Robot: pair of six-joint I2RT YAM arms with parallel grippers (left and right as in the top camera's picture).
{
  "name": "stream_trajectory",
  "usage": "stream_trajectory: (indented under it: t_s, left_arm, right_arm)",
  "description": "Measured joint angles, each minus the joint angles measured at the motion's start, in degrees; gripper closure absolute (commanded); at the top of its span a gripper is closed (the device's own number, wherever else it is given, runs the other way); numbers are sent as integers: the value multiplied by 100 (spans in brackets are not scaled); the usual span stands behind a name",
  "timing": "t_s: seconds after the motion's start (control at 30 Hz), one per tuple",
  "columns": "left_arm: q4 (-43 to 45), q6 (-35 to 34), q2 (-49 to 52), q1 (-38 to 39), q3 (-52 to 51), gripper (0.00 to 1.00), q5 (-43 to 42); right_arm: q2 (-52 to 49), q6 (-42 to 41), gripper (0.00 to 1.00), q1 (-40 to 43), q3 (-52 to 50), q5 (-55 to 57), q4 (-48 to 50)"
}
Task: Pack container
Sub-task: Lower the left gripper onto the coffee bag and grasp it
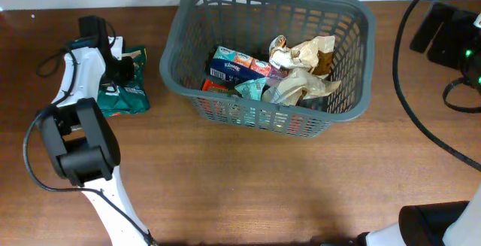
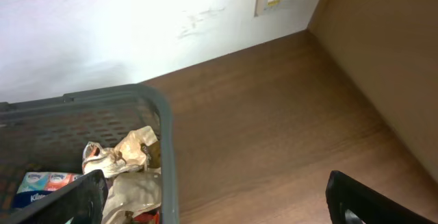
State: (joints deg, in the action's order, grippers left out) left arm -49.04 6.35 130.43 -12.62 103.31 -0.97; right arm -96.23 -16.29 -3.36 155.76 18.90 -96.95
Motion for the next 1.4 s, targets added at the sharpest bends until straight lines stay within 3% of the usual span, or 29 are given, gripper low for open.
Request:
stream_trajectory:
  t_s: [0.77, 1.4]
  left_arm:
    - [-452, 4, -199, -9, 168, 98, -81]
    - [-647, -20, -1836, 20, -13, 98, -52]
  right_arm:
    - [0, 0, 1, 0, 0, 0, 0]
    - [0, 4, 1, 0, 0, 0, 4]
